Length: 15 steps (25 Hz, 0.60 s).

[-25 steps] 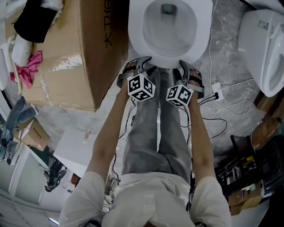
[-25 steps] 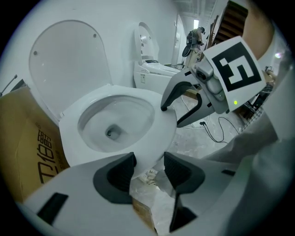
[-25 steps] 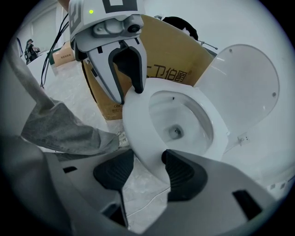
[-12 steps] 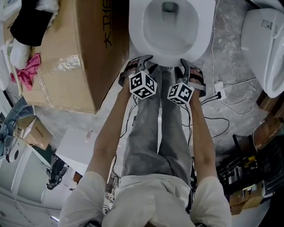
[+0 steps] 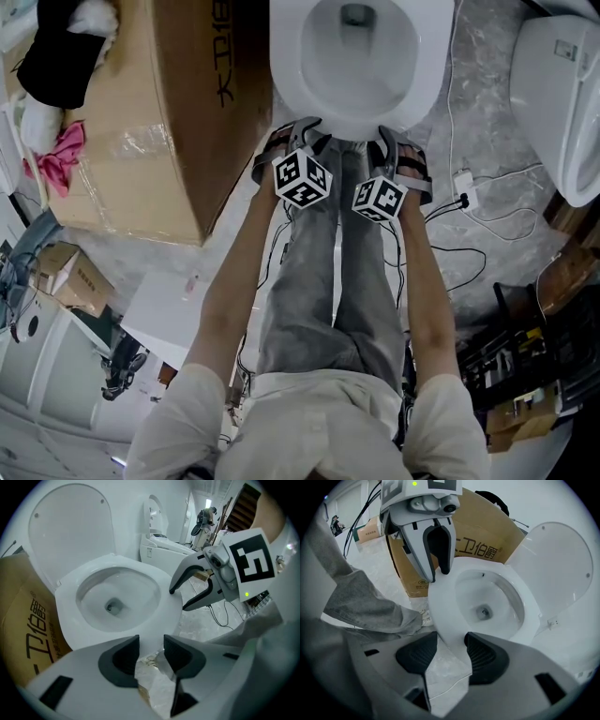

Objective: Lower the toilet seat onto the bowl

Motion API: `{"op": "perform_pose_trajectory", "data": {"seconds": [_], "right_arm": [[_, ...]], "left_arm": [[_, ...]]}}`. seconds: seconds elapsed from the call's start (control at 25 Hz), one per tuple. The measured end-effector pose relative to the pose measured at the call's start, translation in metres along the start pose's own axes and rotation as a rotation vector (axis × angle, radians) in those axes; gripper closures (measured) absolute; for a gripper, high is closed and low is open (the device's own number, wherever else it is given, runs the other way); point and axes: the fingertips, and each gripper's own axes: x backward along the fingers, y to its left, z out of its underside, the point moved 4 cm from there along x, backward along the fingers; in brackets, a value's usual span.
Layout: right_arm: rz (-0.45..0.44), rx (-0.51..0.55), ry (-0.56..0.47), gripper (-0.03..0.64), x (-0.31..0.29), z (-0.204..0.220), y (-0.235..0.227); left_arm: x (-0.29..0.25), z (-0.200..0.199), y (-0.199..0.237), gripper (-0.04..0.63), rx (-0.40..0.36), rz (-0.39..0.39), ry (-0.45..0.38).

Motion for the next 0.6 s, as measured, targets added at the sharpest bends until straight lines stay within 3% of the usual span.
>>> {"op": "perform_pose_trajectory", "data": {"seconds": [0.08, 0.32, 0.6], "right_arm": [[-0.006, -0.027, -0.011, 0.423, 0.006, 0.001, 0.0], [0.045, -0.239, -0.095, 0.484, 0.038, -0.004, -0.029], [0.15, -0.313, -0.234, 0.594, 0.075, -0.033, -0.077]], "left_arm": [[0.002, -0.003, 0.001, 0.42, 0.019, 0.0, -0.01], [0.023, -0.024, 0.008, 0.451, 0.111, -0.022, -0.095], [0.059, -0.055, 0.025, 0.494, 0.189, -0.073, -0.219]]}}
